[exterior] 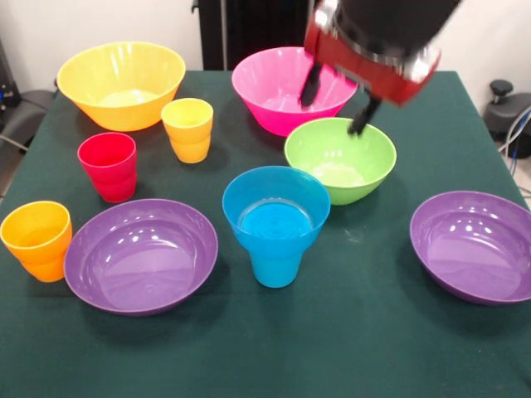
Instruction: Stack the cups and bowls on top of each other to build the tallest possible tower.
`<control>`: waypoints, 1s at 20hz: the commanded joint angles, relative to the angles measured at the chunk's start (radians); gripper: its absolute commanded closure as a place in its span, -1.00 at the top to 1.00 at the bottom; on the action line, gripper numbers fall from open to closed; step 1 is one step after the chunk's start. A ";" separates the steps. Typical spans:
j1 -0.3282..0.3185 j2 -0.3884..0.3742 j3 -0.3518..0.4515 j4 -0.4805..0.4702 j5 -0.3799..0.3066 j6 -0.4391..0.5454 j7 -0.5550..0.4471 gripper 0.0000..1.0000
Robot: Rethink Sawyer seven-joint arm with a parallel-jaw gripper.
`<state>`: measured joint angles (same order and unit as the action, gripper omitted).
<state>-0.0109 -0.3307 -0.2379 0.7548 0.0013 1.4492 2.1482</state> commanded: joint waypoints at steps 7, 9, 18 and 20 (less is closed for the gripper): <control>0.049 -0.392 0.004 0.599 -0.088 0.089 -0.239 1.00; 0.041 -0.430 0.015 0.648 -0.092 0.068 -0.254 1.00; -0.023 -0.484 0.080 0.825 -0.119 -0.150 -0.276 1.00; -0.032 -0.481 0.091 0.855 -0.123 -0.203 -0.263 1.00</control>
<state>-0.0094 -0.8103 -0.2590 1.3833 -0.0275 1.4296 2.1482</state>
